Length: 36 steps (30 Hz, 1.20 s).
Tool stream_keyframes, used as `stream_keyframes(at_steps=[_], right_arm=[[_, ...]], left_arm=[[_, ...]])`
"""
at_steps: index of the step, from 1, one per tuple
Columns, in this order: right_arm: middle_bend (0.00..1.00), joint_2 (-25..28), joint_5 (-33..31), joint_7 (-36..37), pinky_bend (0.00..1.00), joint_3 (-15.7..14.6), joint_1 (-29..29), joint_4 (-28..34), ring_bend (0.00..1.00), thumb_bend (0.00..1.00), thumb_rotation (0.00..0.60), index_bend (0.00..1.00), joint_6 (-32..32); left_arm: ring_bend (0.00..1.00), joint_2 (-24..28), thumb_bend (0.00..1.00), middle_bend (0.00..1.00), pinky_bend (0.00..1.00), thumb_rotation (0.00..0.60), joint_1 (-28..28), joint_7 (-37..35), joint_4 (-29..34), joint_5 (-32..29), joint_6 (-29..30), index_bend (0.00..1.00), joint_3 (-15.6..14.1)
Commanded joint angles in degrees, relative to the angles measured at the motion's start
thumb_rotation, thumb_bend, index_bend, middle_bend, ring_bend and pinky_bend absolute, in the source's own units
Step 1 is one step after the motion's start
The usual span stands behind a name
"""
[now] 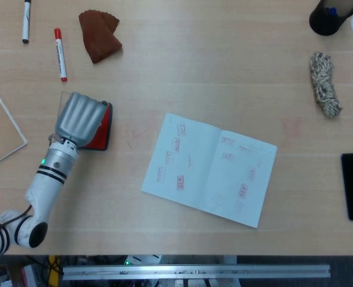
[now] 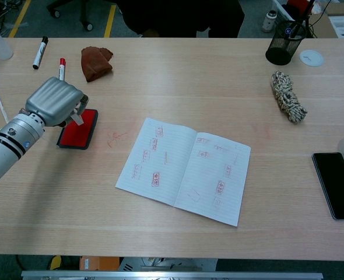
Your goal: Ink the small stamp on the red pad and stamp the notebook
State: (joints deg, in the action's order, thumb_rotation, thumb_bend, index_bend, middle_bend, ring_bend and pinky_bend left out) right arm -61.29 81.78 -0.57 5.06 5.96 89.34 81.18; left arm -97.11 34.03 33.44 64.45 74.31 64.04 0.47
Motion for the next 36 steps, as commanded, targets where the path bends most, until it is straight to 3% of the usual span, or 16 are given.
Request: stream_keyframes(at_steps=[1,36], right_arm=[[0.38,0.0,-0.1,0.0,0.42,0.0,-0.1,0.0,0.31,0.26,0.600,0.31,0.0],[0.38,-0.1,-0.7,-0.1,0.42,0.1,-0.7,-0.1,0.31,0.26,0.600,0.31,0.5]], left_arm=[[1.00,-0.5,0.28,1.00,1.00,0.600,0.1,0.3,-0.8,0.3,-0.5,0.62,0.1],[1.00,-2.6,0.28,1.00,1.00,0.600,0.8,3.3,-2.6,-0.3,-4.9,0.62,2.3]])
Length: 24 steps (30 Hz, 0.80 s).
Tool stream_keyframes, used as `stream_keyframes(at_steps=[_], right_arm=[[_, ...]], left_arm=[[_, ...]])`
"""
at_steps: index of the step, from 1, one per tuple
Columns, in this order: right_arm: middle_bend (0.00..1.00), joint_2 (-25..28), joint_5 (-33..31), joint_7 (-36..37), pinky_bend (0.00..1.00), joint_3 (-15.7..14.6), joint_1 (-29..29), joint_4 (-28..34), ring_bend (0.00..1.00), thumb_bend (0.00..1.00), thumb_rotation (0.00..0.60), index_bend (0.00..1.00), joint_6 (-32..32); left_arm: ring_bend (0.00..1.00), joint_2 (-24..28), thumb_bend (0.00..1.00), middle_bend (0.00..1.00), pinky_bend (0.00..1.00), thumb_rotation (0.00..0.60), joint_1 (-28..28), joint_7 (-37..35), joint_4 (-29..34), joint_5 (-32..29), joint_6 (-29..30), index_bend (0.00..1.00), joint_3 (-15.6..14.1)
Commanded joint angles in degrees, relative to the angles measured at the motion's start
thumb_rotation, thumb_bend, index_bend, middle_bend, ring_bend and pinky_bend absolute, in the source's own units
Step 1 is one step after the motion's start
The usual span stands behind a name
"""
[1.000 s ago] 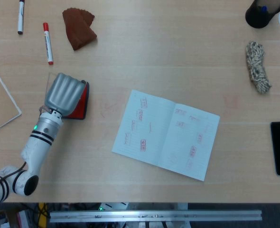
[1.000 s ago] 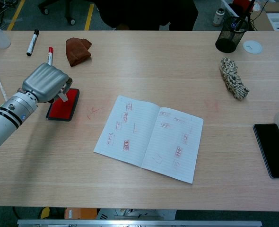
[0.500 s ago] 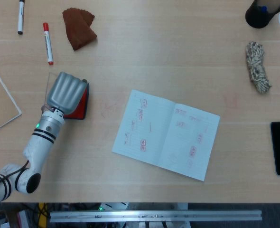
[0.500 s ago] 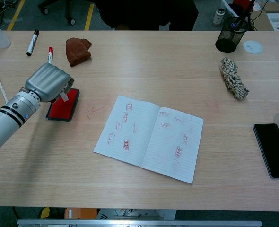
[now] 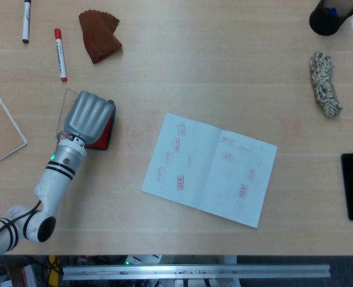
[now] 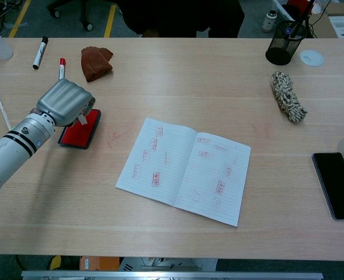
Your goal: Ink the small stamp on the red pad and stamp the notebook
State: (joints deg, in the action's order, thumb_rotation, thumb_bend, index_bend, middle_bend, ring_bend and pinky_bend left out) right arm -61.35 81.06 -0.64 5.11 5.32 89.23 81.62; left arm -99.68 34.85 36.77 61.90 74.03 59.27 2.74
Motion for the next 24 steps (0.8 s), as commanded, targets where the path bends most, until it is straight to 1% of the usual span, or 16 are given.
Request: stream_keyframes(at_steps=[1,8,12,19,24], right_arm=[[0.39,0.0,0.0,0.0,0.42,0.0,0.0,0.0,0.31,0.26,0.600,0.32,0.0],[0.38,0.0,0.0,0.2,0.42,0.1,-0.1,-0.1,0.31,0.26,0.600,0.31,0.1],[0.38,0.0,0.0,0.3,0.42,0.1,-0.2,-0.2,0.31,0.26,0.600,0.31,0.2],[0.39,-0.1,0.3,0.7,0.42,0.2,-0.1,-0.4,0.31,0.26,0.600,0.31,0.3],[0.38,-0.2,0.5,1.0,0.42,0.2,0.1,-0.7,0.31,0.26,0.600,0.31,0.1]], left_arm=[[1.00,-0.2,0.28,1.00,1.00,0.600,0.0,0.1,-0.2,-0.1,-0.2,0.62,0.0],[1.00,-0.4,0.28,1.00,1.00,0.600,-0.1,0.2,-0.5,-0.1,-0.3,0.62,0.1],[1.00,0.4,0.28,1.00,1.00,0.600,-0.1,-0.1,0.6,0.5,0.7,0.62,0.5],[1.00,4.6,0.28,1.00,1.00,0.600,-0.6,-0.9,7.2,2.1,4.3,0.62,1.6],[1.00,6.8,0.28,1.00,1.00,0.600,-0.9,-1.1,11.2,3.0,5.6,0.62,1.7]])
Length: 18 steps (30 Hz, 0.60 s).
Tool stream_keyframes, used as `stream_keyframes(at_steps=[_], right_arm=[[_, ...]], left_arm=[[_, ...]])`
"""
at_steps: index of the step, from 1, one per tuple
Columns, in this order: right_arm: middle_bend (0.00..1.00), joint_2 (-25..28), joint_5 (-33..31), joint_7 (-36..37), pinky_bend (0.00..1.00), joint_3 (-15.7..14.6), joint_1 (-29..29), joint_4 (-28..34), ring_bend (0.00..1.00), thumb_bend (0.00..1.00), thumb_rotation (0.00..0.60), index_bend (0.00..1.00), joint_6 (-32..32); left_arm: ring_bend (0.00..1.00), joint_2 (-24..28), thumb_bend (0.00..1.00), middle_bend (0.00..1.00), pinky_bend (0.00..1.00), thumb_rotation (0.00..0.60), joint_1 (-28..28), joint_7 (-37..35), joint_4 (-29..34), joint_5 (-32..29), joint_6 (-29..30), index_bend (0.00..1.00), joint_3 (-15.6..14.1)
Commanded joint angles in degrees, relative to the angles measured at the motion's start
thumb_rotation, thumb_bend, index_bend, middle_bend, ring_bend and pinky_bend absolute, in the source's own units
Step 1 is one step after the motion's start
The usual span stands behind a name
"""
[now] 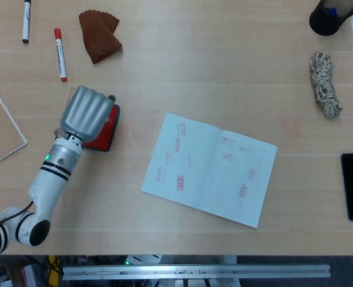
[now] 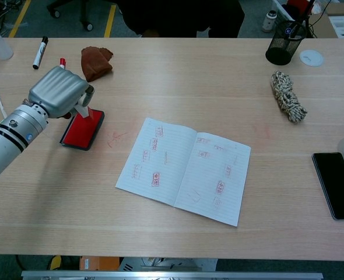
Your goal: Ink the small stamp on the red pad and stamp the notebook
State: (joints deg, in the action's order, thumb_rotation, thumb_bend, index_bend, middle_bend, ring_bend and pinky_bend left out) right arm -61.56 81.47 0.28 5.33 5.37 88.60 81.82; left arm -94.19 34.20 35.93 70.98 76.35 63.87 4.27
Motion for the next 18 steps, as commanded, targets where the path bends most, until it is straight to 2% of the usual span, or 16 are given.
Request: stream_keyframes(at_steps=[1,4,10,18], right_arm=[[0.39,-0.1,0.1,0.2,0.42,0.0,0.1,-0.2,0.31,0.26,0.600,0.31,-0.1],[0.39,-0.2,0.5,0.6,0.42,-0.1,0.3,-0.5,0.31,0.26,0.600,0.31,-0.4],[0.39,-0.1,0.7,0.9,0.42,-0.2,0.3,-0.7,0.31,0.26,0.600,0.31,-0.3],[0.38,0.2,0.8,0.8,0.42,-0.4,0.0,-0.3,0.31,0.26,0.600,0.31,0.0]], left_arm=[[1.00,2.1,0.28,1.00,1.00,0.600,-0.3,-0.4,3.8,1.3,1.5,0.62,0.1],[1.00,4.0,0.28,1.00,1.00,0.600,-0.6,-0.6,9.3,4.8,3.5,0.62,-1.2],[1.00,3.7,0.28,1.00,1.00,0.600,-0.4,1.6,14.4,9.5,4.1,0.62,-3.7],[1.00,0.1,0.28,1.00,1.00,0.600,0.7,5.3,15.7,12.0,3.2,0.62,-3.9]])
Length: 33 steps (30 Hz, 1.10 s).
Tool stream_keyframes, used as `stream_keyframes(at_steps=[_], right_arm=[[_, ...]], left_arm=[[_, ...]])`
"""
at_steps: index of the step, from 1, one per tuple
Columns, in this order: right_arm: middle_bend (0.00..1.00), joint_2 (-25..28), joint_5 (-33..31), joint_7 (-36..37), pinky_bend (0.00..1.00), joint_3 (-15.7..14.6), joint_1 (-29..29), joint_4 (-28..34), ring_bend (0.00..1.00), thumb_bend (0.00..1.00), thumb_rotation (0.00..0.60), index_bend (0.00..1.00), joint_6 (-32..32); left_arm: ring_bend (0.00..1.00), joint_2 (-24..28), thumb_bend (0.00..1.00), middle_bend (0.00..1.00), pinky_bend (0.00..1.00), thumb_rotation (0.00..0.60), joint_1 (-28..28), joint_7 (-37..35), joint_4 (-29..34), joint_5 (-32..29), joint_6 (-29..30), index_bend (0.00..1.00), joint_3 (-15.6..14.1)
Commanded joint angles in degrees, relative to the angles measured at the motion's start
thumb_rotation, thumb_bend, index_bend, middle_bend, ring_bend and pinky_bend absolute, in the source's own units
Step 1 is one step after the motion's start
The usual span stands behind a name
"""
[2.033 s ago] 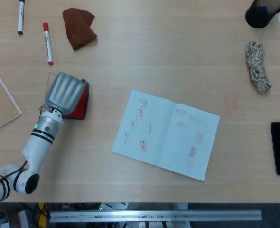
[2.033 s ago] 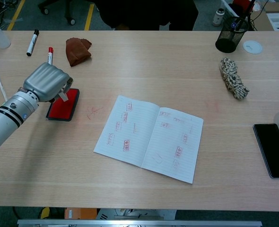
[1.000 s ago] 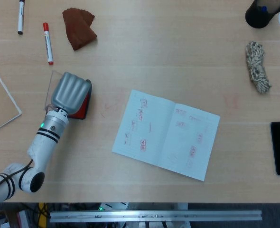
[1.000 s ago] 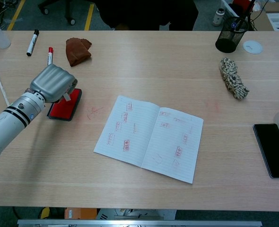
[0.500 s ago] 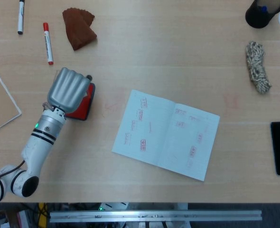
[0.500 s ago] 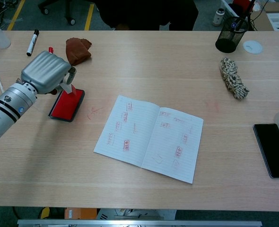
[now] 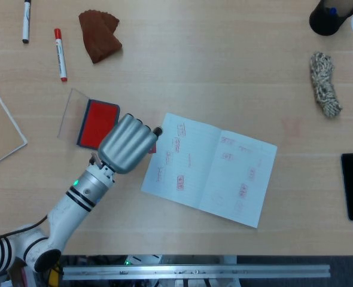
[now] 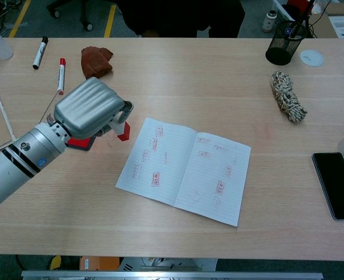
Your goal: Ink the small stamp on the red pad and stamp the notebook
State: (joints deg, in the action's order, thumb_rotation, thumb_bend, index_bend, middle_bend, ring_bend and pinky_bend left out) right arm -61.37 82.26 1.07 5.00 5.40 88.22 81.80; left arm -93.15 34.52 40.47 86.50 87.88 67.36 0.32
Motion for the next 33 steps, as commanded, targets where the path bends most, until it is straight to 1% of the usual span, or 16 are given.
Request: stream_keyframes(at_steps=[1,8,15,25,33], right_arm=[[0.39,0.1,-0.1,-0.1,0.42,0.0,-0.1,0.1,0.31,0.26,0.600,0.32,0.1],[0.39,0.3,-0.3,-0.2,0.42,-0.1,-0.2,0.2,0.31,0.26,0.600,0.31,0.0],[0.39,0.4,-0.5,-0.1,0.42,0.0,-0.2,0.1,0.31,0.26,0.600,0.32,-0.3],[0.38,0.4,-0.8,0.3,0.42,0.0,-0.3,-0.3,0.31,0.26,0.600,0.31,-0.4],[0.38,0.6,-0.9,0.6,0.42,-0.1,-0.5,-0.5,0.31,0.26,0.600,0.32,-0.4]], left_arm=[[1.00,-1.5,0.28,1.00,1.00,0.600,0.5,1.1,0.3,0.5,-0.6,0.62,0.1],[1.00,-4.7,0.28,1.00,1.00,0.600,1.3,3.7,-0.9,1.7,-2.2,0.62,-0.3],[1.00,-8.8,0.28,1.00,1.00,0.600,1.7,6.2,-4.9,3.1,-2.5,0.62,-0.6],[1.00,-13.8,0.28,1.00,1.00,0.600,1.4,8.8,-10.0,3.6,-3.6,0.62,-1.5],[1.00,-17.8,0.28,1.00,1.00,0.600,1.4,9.3,-14.2,3.6,-3.8,0.62,-0.9]])
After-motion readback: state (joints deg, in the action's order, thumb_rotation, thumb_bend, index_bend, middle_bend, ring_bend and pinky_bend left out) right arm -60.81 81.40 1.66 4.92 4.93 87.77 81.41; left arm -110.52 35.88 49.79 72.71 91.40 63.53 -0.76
